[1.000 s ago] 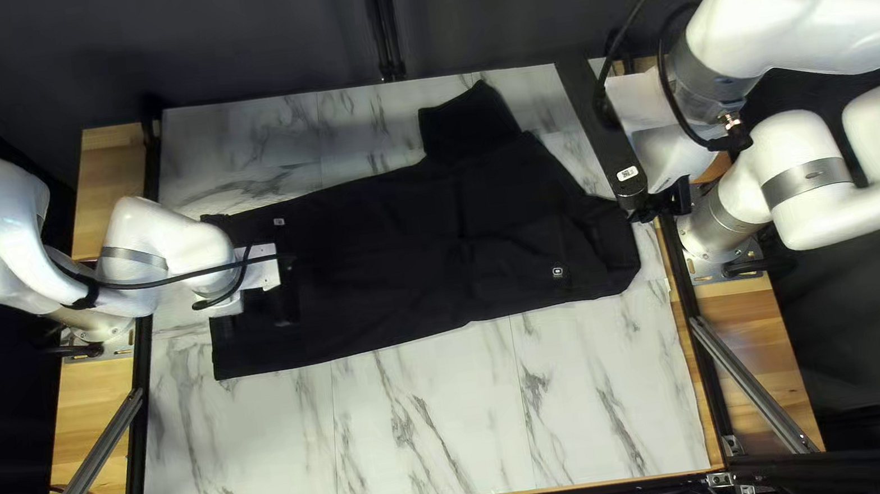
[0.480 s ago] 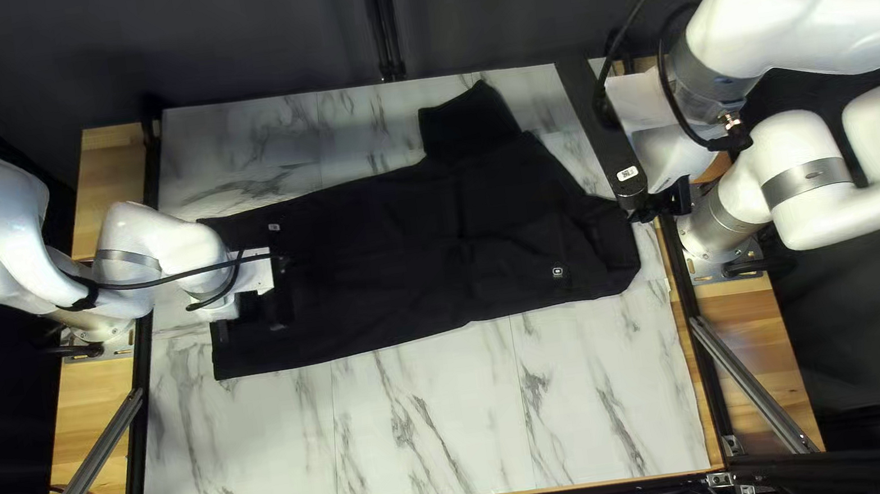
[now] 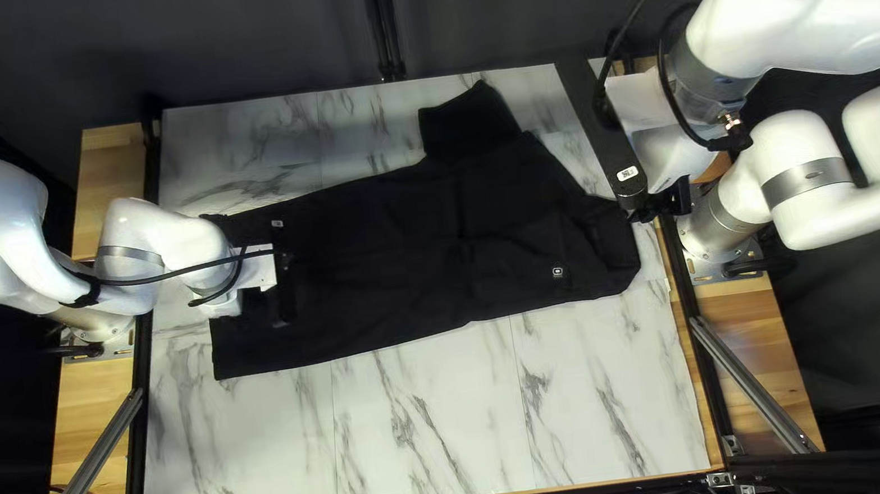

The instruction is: Fold t-shirt

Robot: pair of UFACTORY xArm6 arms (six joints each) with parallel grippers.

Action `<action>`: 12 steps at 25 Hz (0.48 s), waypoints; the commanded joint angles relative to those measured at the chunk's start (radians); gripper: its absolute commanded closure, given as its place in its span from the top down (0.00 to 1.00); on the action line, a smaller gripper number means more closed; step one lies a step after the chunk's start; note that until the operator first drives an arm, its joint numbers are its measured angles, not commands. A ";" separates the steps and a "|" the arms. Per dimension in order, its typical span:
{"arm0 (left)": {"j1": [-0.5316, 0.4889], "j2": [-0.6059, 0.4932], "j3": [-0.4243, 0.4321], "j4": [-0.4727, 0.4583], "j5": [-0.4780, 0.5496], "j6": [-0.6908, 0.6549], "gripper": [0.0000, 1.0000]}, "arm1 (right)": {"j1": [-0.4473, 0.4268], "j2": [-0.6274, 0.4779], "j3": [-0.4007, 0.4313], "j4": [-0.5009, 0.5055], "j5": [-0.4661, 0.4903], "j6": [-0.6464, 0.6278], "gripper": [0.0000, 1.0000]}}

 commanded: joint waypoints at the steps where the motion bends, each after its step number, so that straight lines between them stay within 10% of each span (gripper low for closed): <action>1: -0.056 -0.056 -0.023 -0.011 0.088 -0.050 0.05 | 0.000 0.000 0.000 0.000 0.000 0.000 1.00; 12: -0.151 -0.052 -0.083 -0.054 0.197 -0.130 0.09 | 0.000 0.000 0.000 0.000 0.000 0.000 1.00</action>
